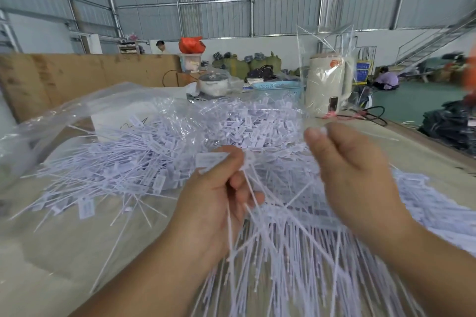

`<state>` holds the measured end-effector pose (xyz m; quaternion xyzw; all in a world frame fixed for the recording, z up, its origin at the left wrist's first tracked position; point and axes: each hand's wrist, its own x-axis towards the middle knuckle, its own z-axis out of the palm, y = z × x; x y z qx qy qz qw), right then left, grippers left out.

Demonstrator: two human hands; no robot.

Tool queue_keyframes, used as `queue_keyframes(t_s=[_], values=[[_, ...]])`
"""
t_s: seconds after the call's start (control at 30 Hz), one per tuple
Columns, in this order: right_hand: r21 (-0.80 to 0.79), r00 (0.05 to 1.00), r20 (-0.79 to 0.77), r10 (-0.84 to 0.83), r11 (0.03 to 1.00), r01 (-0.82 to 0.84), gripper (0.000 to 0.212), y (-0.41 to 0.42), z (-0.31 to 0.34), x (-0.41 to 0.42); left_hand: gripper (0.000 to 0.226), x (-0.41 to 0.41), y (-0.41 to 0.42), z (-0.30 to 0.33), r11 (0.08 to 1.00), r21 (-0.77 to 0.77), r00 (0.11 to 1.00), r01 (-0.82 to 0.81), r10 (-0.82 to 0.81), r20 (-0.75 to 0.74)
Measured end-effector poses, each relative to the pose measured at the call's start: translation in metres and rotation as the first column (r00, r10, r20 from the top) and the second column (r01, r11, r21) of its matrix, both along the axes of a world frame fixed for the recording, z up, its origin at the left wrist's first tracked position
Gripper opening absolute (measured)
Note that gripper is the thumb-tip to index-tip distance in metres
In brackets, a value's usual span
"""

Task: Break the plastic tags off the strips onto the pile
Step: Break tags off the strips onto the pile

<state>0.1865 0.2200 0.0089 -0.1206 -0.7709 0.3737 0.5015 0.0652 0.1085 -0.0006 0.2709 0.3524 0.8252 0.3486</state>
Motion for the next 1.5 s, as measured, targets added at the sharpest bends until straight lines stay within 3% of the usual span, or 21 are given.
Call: queue_keyframes(t_s=[0.07,0.13,0.2,0.33,0.5,0.6,0.73,0.83,0.97,1.03,1.13,1.3,1.43,1.5], values=[[0.026,0.995,0.040,0.094,0.995,-0.095,0.040,0.004,0.002,0.004,0.008,-0.003,-0.002,0.002,1.000,-0.025,1.000,0.011,-0.012,-0.027],[0.042,0.928,0.225,0.296,0.949,-0.313,0.020,-0.001,-0.006,0.004,0.011,0.000,-0.003,0.001,0.993,-0.088,0.985,0.083,-0.095,-0.144],[0.087,0.849,0.380,0.368,0.899,-0.429,0.041,-0.005,-0.015,0.002,0.004,0.006,-0.003,-0.003,0.980,-0.152,0.954,0.130,-0.165,-0.252],[0.188,0.816,0.466,0.342,0.863,-0.469,0.057,-0.004,-0.017,0.000,0.026,0.006,-0.005,-0.005,0.961,-0.237,0.919,0.147,-0.221,-0.326],[0.292,0.835,0.498,0.236,0.861,-0.417,0.064,-0.008,-0.020,-0.001,0.019,0.002,-0.006,-0.006,0.962,-0.241,0.896,0.126,-0.215,-0.389],[0.191,0.813,0.503,0.293,0.880,-0.435,0.070,-0.002,-0.017,0.001,0.005,0.002,-0.006,-0.005,0.966,-0.243,0.877,0.090,-0.193,-0.440],[0.128,0.761,0.550,0.344,0.866,-0.484,0.022,0.005,-0.003,0.009,0.008,0.001,-0.006,-0.002,0.980,-0.189,0.898,0.057,-0.133,-0.420],[0.018,0.777,0.528,0.343,0.910,-0.414,0.027,0.009,-0.002,0.016,0.004,-0.004,-0.007,-0.001,0.987,-0.157,0.909,0.019,-0.082,-0.408],[-0.051,0.746,0.541,0.389,0.900,-0.432,0.041,0.011,-0.006,0.015,0.005,-0.005,-0.011,0.001,0.981,-0.180,0.878,0.074,-0.150,-0.454],[-0.040,0.746,0.552,0.372,0.906,-0.422,0.035,0.008,-0.007,0.014,0.007,-0.005,-0.012,0.003,0.977,-0.191,0.854,0.089,-0.174,-0.490],[-0.055,0.800,0.493,0.341,0.930,-0.363,0.027,0.003,-0.005,0.012,0.013,-0.005,-0.010,0.002,0.985,-0.174,0.862,-0.009,-0.081,-0.500],[0.014,0.946,0.278,0.164,0.985,-0.175,0.038,-0.012,-0.009,0.002,0.004,0.006,-0.002,0.001,0.985,-0.101,0.941,-0.139,0.100,-0.325],[-0.169,0.998,0.019,0.061,0.984,-0.057,0.051,0.001,0.006,0.002,0.009,-0.002,-0.006,0.001,0.988,-0.094,0.992,-0.122,0.118,-0.051],[-0.094,0.987,0.079,0.142,0.986,-0.135,0.054,0.005,0.005,0.006,0.009,-0.005,-0.006,0.000,0.987,-0.105,0.989,-0.123,0.113,-0.092]])
